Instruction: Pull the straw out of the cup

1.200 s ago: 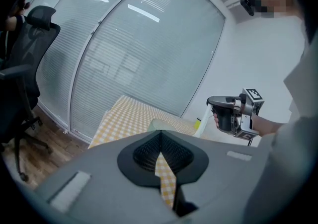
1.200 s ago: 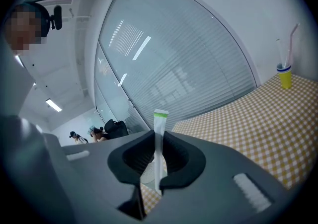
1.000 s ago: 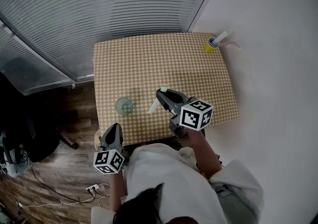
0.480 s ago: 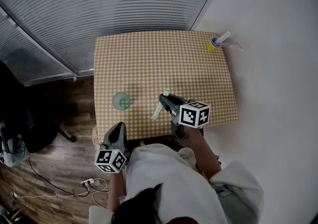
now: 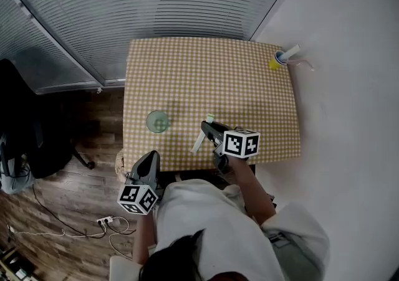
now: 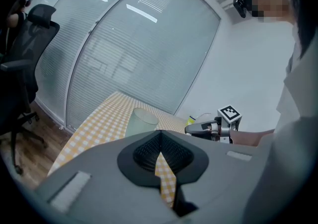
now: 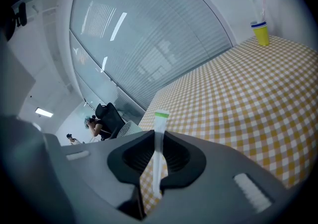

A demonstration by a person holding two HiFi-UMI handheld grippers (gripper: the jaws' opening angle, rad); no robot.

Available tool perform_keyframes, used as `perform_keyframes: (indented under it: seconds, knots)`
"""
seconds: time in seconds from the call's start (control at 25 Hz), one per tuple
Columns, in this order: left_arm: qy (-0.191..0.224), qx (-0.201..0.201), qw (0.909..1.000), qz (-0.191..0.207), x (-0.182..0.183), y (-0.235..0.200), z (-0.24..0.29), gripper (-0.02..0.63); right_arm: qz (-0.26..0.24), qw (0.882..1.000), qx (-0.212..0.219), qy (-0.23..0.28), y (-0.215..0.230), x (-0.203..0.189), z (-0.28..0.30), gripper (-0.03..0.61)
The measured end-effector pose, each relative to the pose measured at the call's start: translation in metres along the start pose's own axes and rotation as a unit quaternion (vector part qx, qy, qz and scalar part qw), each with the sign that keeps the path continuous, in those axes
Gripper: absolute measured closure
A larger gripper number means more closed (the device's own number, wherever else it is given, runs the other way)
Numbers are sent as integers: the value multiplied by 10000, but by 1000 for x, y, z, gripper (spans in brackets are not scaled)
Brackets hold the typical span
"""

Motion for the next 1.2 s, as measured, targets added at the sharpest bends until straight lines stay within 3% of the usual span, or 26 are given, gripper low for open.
perform_keyframes:
  seconds: [0.56,0.8,1.2]
  knots:
    - [30,168,9998,-93,1,-13,-9,600,69,9987,-295,-419,11,-21,35,514]
    - [10,292,9991,-304,-4,-26,-15,600,-260,9960,-520,-681,11,-33,46,508]
    - [-52,250,9992,-293,-2,-32,-18,600,-286,9915,-888,-908,15,-45,57,474]
Point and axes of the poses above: the fingertips, and each gripper's own axes: z forward along the fingers, y to its right, x out of its top, the point moved 4 cm from there along -z, backward along the fingers, and after that the axes turned 4 degrees about y, right-handed, at the moved point
